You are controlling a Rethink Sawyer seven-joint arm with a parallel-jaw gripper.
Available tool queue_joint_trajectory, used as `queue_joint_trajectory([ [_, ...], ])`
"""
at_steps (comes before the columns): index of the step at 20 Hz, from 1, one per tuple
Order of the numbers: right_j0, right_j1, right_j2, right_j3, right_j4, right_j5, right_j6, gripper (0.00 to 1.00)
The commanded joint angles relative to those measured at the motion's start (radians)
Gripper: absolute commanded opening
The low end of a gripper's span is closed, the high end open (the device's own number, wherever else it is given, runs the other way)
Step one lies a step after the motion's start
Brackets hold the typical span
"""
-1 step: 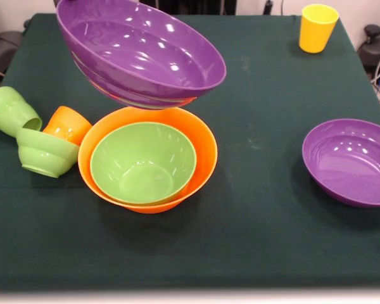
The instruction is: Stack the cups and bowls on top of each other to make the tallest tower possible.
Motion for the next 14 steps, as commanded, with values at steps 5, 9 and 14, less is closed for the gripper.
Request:
queue_joint_trajectory([
  [5,0.079,0.042,-0.141,0.002,-0.055,-0.117,0.052,0.0],
  [9,0.095,0.056,-0.171,-0.017,-0.072,-0.16,0.048,0.0],
  [14,0.102,0.089,-0.171,-0.053,-0.109,-0.159,0.034,0.0],
])
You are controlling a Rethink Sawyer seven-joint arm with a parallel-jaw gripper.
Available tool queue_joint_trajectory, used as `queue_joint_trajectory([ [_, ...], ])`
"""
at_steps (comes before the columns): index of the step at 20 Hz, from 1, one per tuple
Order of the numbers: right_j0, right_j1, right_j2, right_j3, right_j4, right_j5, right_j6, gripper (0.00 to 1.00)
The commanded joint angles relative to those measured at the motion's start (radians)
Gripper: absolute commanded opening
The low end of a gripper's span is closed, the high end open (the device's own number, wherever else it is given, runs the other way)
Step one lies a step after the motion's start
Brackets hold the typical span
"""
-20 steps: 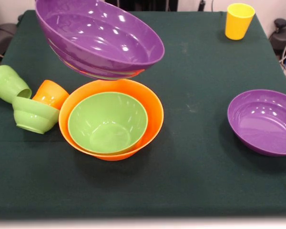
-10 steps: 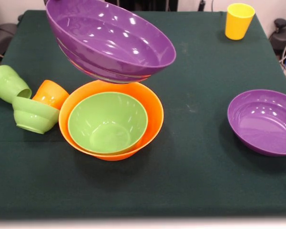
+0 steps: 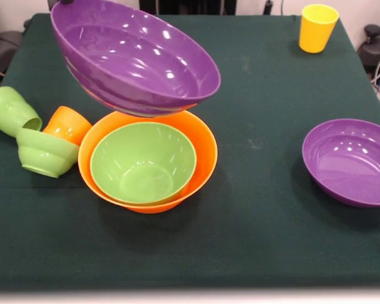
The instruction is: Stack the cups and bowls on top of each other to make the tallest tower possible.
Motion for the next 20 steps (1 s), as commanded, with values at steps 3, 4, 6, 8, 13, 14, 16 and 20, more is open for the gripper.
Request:
queue_joint_trajectory([
  [3,0.079,0.086,-0.107,-0.079,-0.133,0.005,0.007,0.0],
  [4,0.075,0.09,-0.103,-0.084,-0.142,0.024,-0.002,0.0],
  [6,0.077,0.091,-0.114,-0.098,-0.163,0.024,-0.009,0.0],
  [8,0.078,0.097,-0.12,-0.109,-0.182,0.016,-0.005,0.0],
  [13,0.094,0.104,-0.143,-0.133,-0.214,-0.024,0.014,0.0],
  [14,0.102,0.1,-0.155,-0.137,-0.212,-0.039,0.016,0.0],
  [16,0.128,0.093,-0.19,-0.15,-0.201,-0.081,0.013,0.0],
  [20,0.179,0.088,-0.259,-0.181,-0.18,-0.145,-0.003,0.0],
])
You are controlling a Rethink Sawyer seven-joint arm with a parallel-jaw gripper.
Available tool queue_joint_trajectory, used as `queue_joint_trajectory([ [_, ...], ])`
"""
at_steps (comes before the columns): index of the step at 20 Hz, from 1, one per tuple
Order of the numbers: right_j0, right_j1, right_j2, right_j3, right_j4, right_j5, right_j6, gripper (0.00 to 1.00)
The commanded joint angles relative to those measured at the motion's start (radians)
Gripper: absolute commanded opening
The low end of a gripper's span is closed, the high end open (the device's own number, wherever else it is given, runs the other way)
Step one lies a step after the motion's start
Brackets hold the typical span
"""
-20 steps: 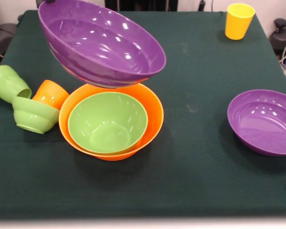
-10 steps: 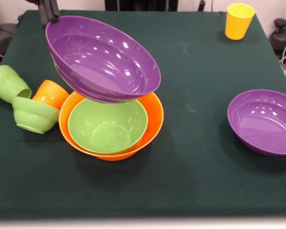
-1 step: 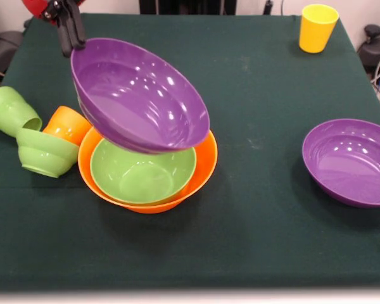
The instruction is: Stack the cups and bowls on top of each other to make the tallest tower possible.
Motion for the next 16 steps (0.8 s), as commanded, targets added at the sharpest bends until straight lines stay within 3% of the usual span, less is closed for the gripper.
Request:
queue_joint_trajectory([
  [1,0.127,0.009,-0.173,-0.116,-0.041,-0.105,-0.009,0.0],
  [16,0.259,0.009,-0.362,-0.211,-0.002,-0.265,-0.051,0.0],
])
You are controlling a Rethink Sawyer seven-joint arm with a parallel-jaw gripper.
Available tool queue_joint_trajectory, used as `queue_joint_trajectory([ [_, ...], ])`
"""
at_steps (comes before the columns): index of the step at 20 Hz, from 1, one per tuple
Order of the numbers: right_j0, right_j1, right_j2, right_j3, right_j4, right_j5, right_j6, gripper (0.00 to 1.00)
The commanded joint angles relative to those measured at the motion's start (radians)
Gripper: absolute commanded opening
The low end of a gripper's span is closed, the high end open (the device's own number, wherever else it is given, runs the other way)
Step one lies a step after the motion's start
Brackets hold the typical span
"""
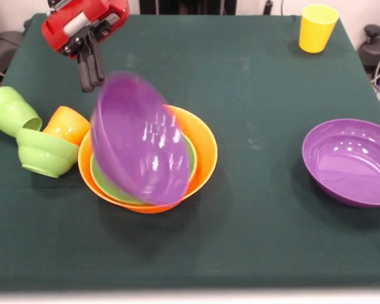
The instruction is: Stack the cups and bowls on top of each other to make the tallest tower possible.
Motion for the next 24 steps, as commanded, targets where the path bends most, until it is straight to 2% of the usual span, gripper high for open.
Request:
queue_joint_trajectory([
  [1,0.097,0.009,-0.181,-0.122,0.009,-0.079,-0.061,0.0],
  [5,0.129,0.014,-0.226,-0.142,0.026,-0.122,-0.063,0.0],
  [8,0.134,0.012,-0.232,-0.151,0.007,-0.126,-0.027,0.0],
  [11,0.127,0.004,-0.221,-0.154,-0.03,-0.102,0.023,0.0],
  [16,0.131,-0.014,-0.22,-0.153,-0.038,-0.076,0.049,0.0],
  [20,0.113,-0.123,-0.199,-0.084,-0.047,0.026,0.073,0.0],
  [22,0.092,-0.197,-0.174,-0.03,-0.029,0.093,0.086,0.0],
  [24,0.055,-0.267,-0.126,0.023,-0.016,0.195,0.082,0.0],
])
